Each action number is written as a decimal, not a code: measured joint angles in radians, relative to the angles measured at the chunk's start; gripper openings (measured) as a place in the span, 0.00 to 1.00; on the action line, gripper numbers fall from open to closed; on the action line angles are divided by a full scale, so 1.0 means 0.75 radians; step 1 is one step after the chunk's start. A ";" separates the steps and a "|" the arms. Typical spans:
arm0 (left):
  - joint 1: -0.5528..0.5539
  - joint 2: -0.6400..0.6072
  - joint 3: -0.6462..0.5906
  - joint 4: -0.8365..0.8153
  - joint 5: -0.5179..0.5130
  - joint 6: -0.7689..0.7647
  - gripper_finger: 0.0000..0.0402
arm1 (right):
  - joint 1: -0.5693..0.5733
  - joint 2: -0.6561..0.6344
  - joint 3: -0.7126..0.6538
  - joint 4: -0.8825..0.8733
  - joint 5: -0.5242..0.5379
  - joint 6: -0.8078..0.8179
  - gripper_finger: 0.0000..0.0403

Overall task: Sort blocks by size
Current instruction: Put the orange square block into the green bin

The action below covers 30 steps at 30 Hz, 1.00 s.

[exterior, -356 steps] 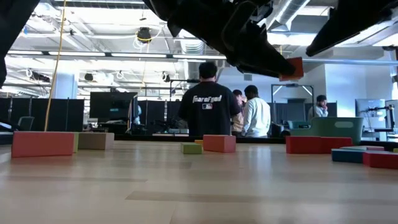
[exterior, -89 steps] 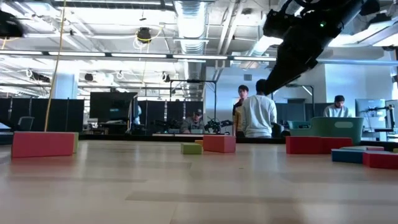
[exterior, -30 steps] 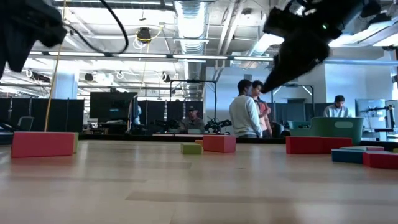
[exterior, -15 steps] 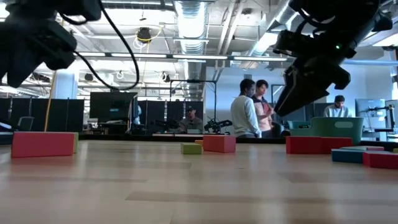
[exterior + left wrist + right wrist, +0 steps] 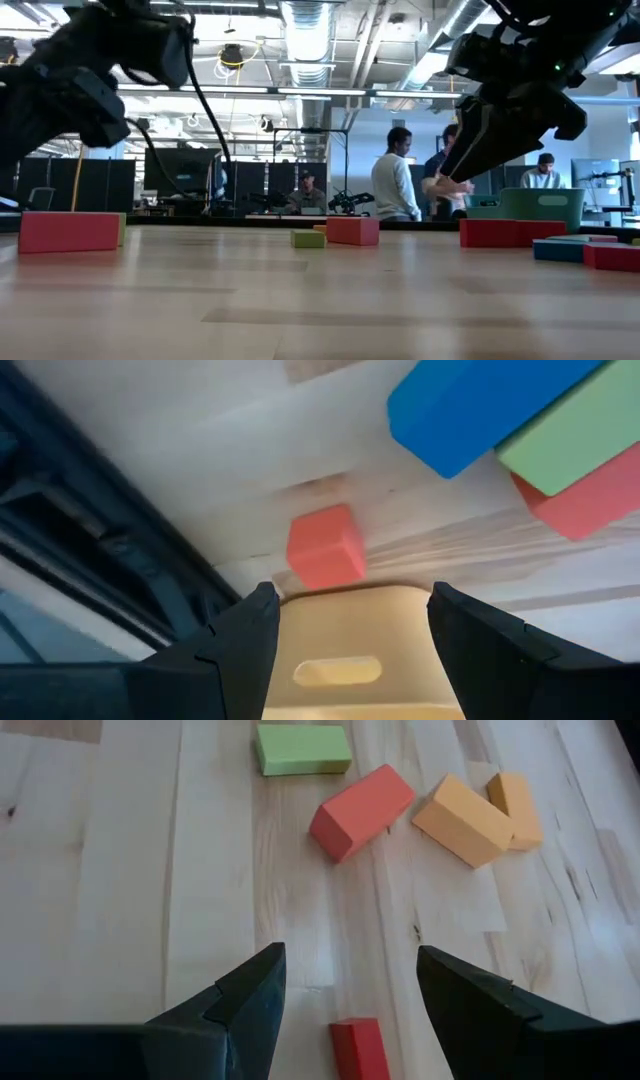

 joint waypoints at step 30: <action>-0.167 -0.149 -0.473 0.674 0.142 -0.412 0.51 | 0.000 0.000 0.000 0.012 0.000 -0.049 0.63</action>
